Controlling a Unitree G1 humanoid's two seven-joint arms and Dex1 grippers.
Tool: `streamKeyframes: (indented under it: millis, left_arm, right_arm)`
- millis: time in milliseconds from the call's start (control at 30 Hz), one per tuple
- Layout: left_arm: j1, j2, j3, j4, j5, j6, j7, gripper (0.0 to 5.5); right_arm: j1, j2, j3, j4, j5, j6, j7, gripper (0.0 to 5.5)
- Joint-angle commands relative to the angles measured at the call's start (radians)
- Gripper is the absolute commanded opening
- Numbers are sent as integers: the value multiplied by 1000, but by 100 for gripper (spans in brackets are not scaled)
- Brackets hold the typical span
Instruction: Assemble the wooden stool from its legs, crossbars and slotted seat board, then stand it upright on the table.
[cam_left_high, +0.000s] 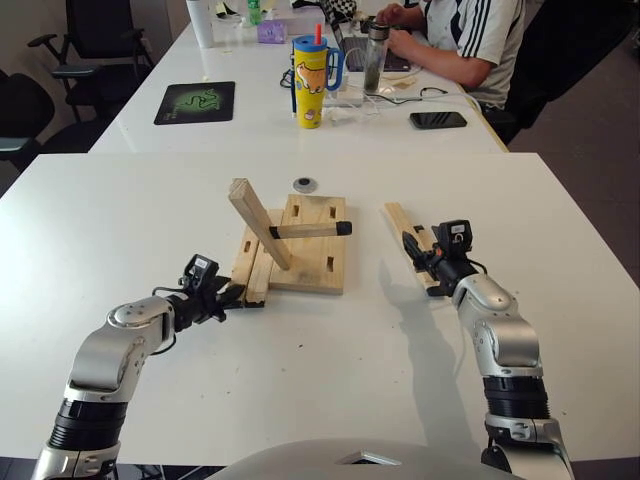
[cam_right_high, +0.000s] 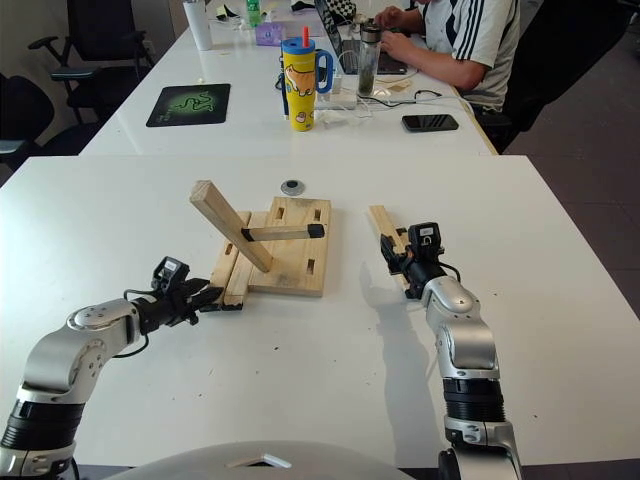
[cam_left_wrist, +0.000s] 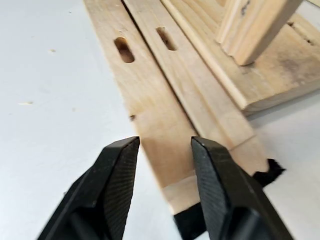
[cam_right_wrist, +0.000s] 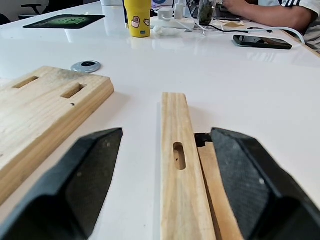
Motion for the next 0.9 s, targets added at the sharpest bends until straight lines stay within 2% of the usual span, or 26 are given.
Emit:
streamKeyframes:
  millis: [33, 233, 400, 900]
  left_arm:
    - [-6, -10, 36, 8, 14, 9, 37, 217]
    - [-15, -31, 48, -17, -8, 45, 50, 303]
    - [-40, -51, 50, -16, -26, 114, 65, 303]
    - [-77, -70, -37, 63, 65, 67, 105, 303]
  right_arm:
    - [-2, -5, 9, -7, 5, 8, 11, 329]
    - [-6, -10, 10, -1, 2, 10, 19, 329]
    - [-5, -7, 15, -7, 2, 15, 16, 329]
    - [-10, -4, 28, 6, 1, 3, 17, 329]
